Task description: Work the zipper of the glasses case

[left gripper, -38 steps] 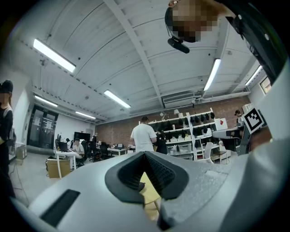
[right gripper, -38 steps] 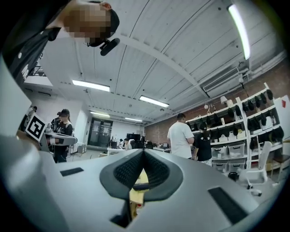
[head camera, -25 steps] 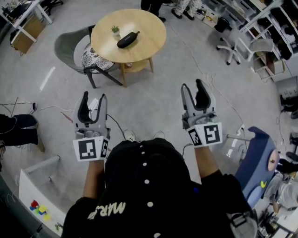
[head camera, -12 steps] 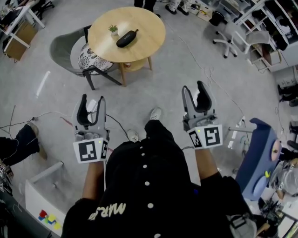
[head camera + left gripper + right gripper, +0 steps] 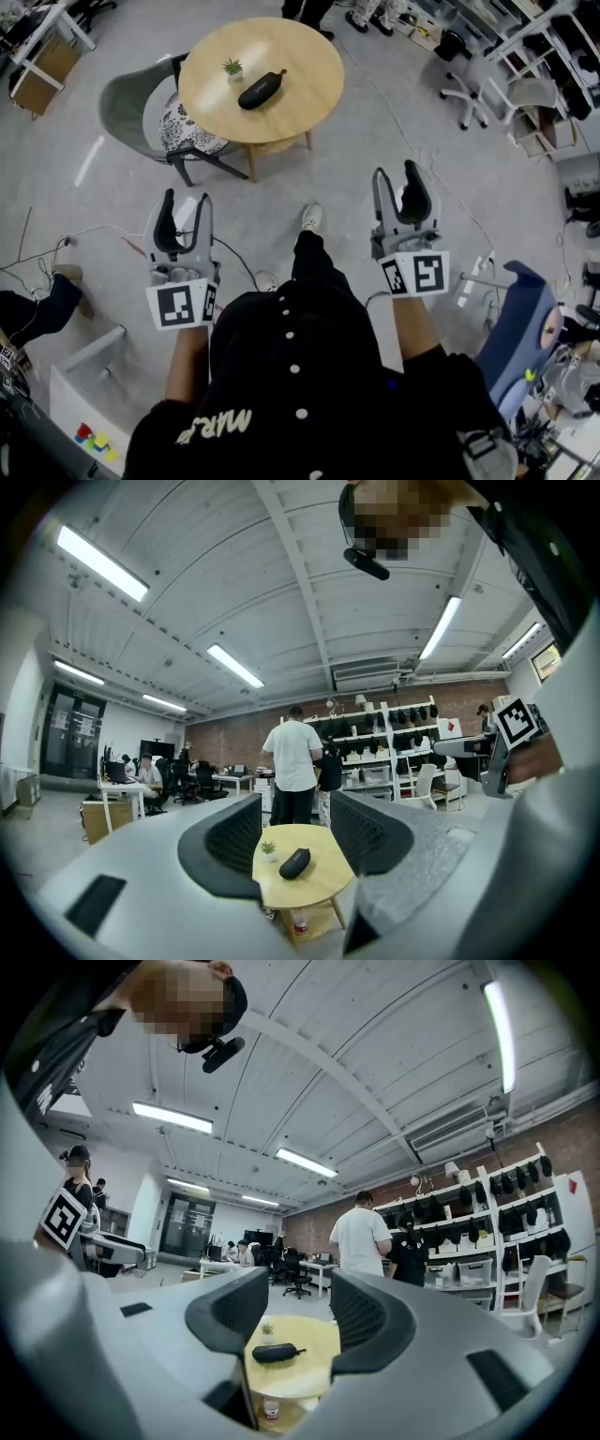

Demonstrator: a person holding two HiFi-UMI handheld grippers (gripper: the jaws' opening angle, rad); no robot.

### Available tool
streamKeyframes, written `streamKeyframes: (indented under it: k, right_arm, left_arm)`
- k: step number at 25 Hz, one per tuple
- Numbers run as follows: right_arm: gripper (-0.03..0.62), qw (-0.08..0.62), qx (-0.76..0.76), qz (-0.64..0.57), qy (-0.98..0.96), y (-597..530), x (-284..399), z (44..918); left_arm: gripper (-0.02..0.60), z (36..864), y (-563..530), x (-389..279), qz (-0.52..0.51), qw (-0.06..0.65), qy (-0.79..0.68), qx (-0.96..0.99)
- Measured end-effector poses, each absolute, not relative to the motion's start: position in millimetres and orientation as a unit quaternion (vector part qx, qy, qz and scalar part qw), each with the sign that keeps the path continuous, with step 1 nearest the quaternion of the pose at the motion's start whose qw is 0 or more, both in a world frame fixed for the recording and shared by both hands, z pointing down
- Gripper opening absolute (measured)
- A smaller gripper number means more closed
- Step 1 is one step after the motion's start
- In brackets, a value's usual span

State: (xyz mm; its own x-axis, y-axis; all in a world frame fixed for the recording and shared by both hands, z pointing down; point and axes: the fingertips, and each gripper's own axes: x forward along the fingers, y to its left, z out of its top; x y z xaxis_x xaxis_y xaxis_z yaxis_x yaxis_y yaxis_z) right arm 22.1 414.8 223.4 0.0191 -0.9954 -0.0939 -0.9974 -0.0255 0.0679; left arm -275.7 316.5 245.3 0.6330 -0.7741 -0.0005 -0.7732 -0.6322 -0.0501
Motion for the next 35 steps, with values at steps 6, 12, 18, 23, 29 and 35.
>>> streamKeyframes:
  k: [6, 12, 18, 23, 29, 35]
  right_arm:
    - [0.196, 0.011, -0.707, 0.052, 0.705, 340, 75, 221]
    - [0.196, 0.025, -0.691, 0.059, 0.72, 273, 128, 198]
    - [0.196, 0.025, -0.677, 0.055, 0.734, 220, 179, 195]
    - [0.193, 0.03, -0.656, 0.049, 0.752, 189, 215, 190]
    - [0.193, 0.037, -0.641, 0.038, 0.766, 160, 248, 197]
    - [0.19, 0.037, -0.63, 0.022, 0.776, 139, 251, 213]
  left_arm:
    - [0.215, 236, 246, -226, -0.005, 0.025, 0.441, -0.897]
    - [0.215, 215, 186, -172, -0.008, 0.036, 0.451, -0.892]
    - [0.215, 211, 144, -126, -0.009, 0.032, 0.469, -0.882]
    - [0.215, 200, 123, -92, -0.012, 0.035, 0.491, -0.871]
    - [0.215, 202, 107, -56, -0.022, 0.034, 0.5, -0.865]
    - [0.215, 211, 100, -50, -0.038, 0.036, 0.499, -0.865]
